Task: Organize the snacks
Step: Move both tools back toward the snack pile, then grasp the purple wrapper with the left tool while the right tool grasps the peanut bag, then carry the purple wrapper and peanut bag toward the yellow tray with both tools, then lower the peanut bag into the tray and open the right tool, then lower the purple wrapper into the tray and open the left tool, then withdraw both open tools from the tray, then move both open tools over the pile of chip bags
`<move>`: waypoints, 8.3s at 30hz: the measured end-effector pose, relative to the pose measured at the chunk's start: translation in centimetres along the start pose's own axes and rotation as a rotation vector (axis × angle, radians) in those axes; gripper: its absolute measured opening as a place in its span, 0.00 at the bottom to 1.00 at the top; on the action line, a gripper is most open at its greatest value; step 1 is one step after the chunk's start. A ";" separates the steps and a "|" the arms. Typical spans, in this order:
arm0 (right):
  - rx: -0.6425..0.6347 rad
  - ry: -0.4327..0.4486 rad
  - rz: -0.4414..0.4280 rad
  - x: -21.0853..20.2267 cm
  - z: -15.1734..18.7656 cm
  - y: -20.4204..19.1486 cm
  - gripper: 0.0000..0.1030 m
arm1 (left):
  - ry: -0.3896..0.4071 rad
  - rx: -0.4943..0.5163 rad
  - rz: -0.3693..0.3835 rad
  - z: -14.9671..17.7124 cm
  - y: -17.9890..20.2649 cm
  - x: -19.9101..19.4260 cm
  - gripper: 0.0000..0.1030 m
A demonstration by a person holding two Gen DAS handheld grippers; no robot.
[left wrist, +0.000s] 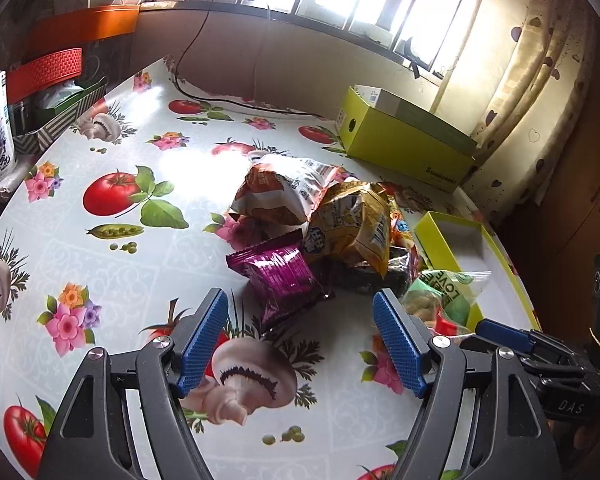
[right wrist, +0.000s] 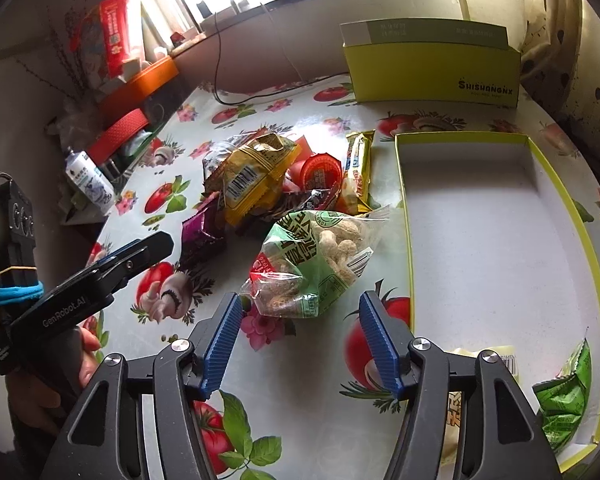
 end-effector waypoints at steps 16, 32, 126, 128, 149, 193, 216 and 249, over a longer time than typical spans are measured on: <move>0.183 -0.069 -0.067 1.0 -1.7 0.1 0.61 | -0.012 -0.059 -0.058 -1.4 -2.5 3.3 0.73; -0.251 0.007 0.005 2.9 -3.9 -1.2 0.61 | -0.069 -0.003 -0.083 -0.7 -3.5 5.4 0.57; -0.203 0.180 0.057 -8.1 1.9 1.7 0.36 | -0.066 0.259 0.076 3.5 12.2 -1.3 0.51; -0.197 0.182 0.063 -8.1 1.8 2.2 0.36 | -0.073 0.264 0.085 3.6 12.6 -1.0 0.51; -0.084 0.184 0.155 -8.5 1.4 9.6 0.36 | -0.120 0.305 0.148 4.0 16.4 2.4 0.51; 0.011 0.160 0.261 -6.3 -0.6 15.9 0.50 | -0.206 0.354 0.273 4.2 21.5 9.7 0.51; 0.007 0.162 0.224 -7.9 0.6 13.5 0.50 | -0.150 0.282 0.254 4.1 18.4 5.8 0.54; -0.081 0.108 0.075 -6.9 2.2 4.1 0.50 | -0.063 0.128 0.094 3.9 7.2 0.0 0.54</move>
Point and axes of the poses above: each gripper's, at about its wrist camera, not at the fingertips, and x roughly the way its jaws point, y to its right, z to its underside, the point moved 9 cm from there along x, roughly the way its jaws point, and after that the axes turned 13 degrees about z, right-handed, at the moved point
